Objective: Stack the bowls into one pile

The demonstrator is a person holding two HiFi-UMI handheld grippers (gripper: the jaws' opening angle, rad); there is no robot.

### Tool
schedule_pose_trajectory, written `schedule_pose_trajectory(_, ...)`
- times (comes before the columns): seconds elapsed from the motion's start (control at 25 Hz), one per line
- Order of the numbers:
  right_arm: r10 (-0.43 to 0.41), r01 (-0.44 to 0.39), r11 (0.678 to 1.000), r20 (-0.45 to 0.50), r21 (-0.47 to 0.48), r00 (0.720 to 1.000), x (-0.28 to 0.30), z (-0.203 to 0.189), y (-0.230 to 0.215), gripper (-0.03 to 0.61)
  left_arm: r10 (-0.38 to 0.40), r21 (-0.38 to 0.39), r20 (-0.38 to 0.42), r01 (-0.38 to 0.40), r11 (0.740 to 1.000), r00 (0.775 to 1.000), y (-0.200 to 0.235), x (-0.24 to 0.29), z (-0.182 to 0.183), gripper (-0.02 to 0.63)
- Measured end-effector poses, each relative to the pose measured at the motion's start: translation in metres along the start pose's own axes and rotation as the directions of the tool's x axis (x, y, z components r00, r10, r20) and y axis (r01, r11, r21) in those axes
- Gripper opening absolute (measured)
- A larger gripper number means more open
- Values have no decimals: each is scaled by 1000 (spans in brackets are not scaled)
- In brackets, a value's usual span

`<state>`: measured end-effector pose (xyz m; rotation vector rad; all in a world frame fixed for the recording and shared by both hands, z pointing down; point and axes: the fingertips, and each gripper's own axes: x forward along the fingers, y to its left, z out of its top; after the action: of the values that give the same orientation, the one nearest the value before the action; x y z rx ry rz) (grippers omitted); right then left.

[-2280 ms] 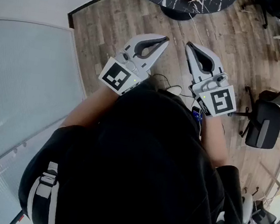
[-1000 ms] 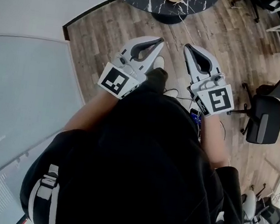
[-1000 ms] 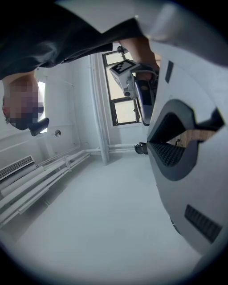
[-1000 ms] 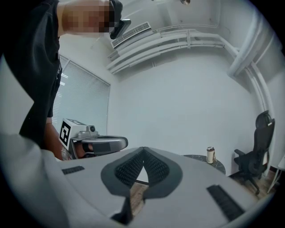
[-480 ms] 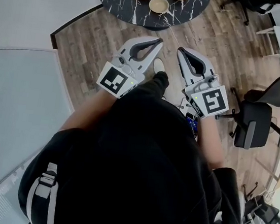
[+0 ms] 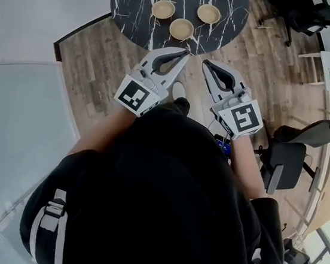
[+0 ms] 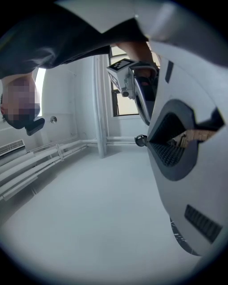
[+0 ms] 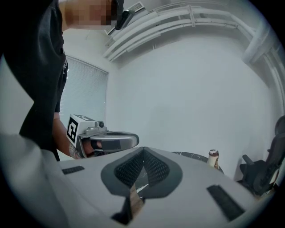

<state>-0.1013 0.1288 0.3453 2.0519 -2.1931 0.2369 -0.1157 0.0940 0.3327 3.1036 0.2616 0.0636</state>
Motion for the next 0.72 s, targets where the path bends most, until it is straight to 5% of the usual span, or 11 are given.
schedule_pose_trajectory(0.72, 122, -127, 991, -113, -41, 986, 95, 1, -79, 2, 127, -15, 10, -127, 992, 992, 115, 54, -2, 3)
